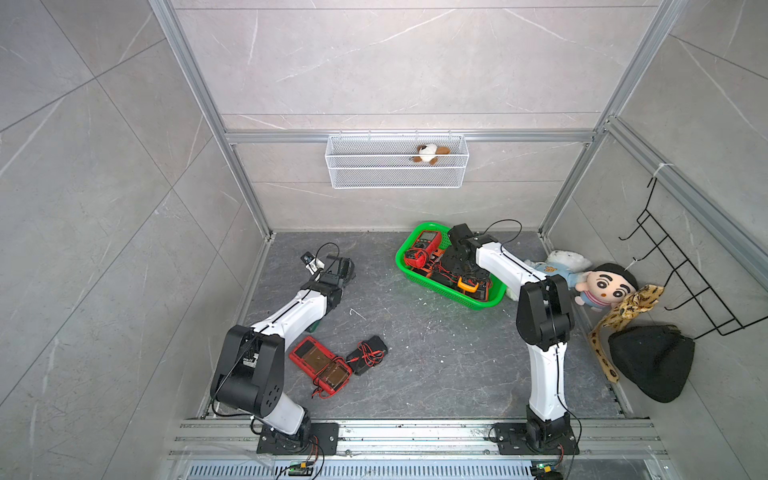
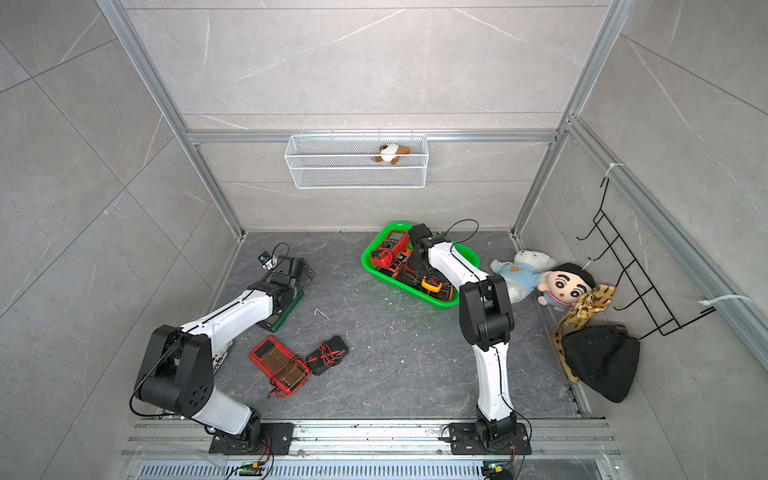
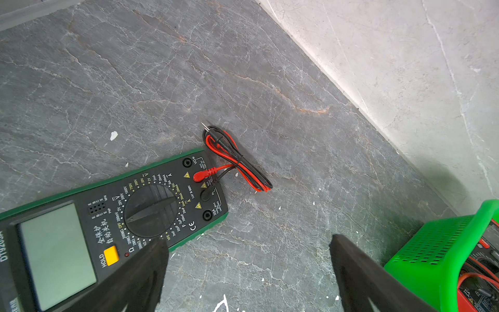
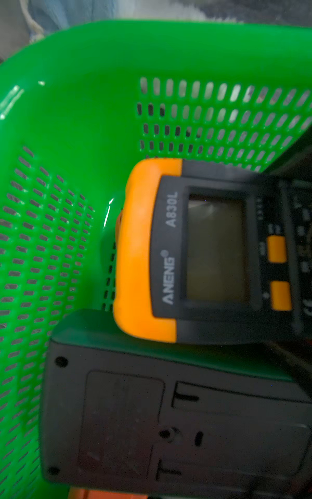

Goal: Put the multimeter into the basket
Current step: Place the multimeter in the basket.

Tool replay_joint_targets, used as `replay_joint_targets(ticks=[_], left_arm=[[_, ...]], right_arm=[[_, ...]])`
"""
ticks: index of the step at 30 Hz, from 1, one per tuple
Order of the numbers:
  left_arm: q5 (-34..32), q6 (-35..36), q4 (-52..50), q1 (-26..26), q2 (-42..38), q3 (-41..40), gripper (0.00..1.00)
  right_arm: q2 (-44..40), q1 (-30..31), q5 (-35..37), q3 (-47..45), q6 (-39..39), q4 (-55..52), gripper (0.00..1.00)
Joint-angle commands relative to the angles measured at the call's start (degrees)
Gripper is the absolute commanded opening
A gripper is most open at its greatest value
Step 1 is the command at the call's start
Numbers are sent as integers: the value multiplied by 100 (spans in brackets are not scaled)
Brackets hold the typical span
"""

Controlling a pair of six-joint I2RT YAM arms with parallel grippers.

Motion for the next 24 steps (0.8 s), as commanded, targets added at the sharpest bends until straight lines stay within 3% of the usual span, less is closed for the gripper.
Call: replay_joint_targets(ticks=[1, 10, 15, 16, 24], left_arm=[[-9, -52, 139, 34, 37, 104, 98], [-81, -42, 139, 30, -6, 81, 98], [-62, -52, 140, 35, 20, 109, 98], [-60, -42, 139, 35, 31, 129, 98], [-163, 13, 19, 35, -23, 173, 98]], right_arm=[[243, 145, -65, 377, 196, -179, 39], [-106, 148, -107, 190, 418, -396, 74], [-489, 142, -249, -199, 432, -164, 87], [-564, 148, -250, -241, 440, -178, 99], [-1053, 149, -310, -482, 404, -173, 100]])
